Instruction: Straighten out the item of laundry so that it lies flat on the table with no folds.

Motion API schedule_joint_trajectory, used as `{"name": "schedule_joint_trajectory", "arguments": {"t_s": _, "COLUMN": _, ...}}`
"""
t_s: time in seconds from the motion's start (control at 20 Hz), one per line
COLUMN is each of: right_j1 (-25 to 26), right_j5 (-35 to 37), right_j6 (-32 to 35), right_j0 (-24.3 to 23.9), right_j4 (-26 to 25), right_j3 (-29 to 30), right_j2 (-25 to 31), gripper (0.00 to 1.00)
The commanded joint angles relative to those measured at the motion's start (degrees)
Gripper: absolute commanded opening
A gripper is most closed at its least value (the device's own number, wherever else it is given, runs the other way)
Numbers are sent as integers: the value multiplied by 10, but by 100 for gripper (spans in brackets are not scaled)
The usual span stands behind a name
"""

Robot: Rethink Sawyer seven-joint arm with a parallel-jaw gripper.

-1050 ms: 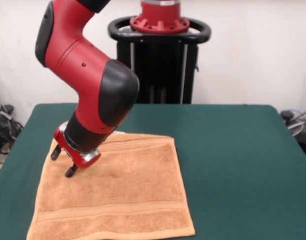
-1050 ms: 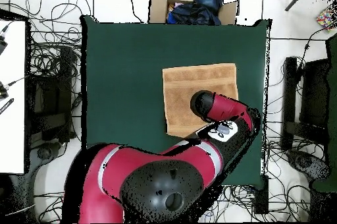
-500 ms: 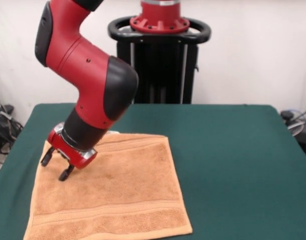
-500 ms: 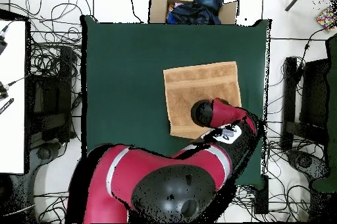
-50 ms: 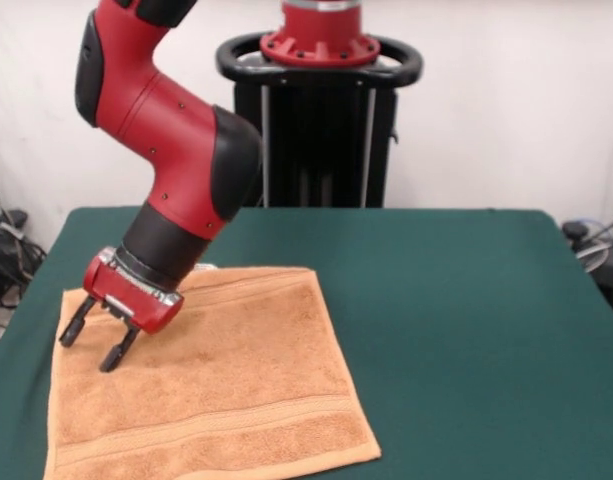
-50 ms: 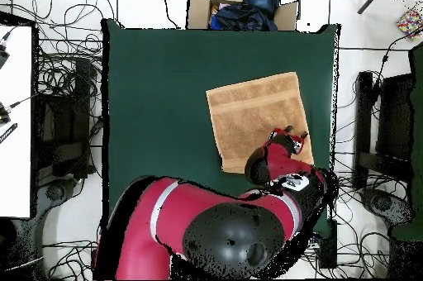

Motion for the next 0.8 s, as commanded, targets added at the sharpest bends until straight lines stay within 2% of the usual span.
{"name": "schedule_joint_trajectory", "arguments": {"t_s": 0.05, "right_j1": 167, "right_j5": -25, "right_j6": 126, "right_j0": -20, "right_j4": 44, "right_j3": -28, "right_j2": 161, "gripper": 100}}
{"name": "schedule_joint_trajectory", "arguments": {"t_s": 0.25, "right_j1": 146, "right_j5": 7, "right_j6": 110, "right_j0": -24, "right_j4": 46, "right_j3": -11, "right_j2": 168, "gripper": 100}}
{"name": "schedule_joint_trajectory", "arguments": {"t_s": 0.35, "right_j1": 124, "right_j5": 63, "right_j6": 92, "right_j0": -20, "right_j4": 43, "right_j3": -5, "right_j2": 169, "gripper": 100}}
{"name": "schedule_joint_trajectory", "arguments": {"t_s": 0.55, "right_j1": 63, "right_j5": 136, "right_j6": 74, "right_j0": -39, "right_j4": 0, "right_j3": 21, "right_j2": 199, "gripper": 100}}
{"name": "schedule_joint_trajectory", "arguments": {"t_s": 0.8, "right_j1": -11, "right_j5": 238, "right_j6": 63, "right_j0": 9, "right_j4": 36, "right_j3": 57, "right_j2": 166, "gripper": 100}}
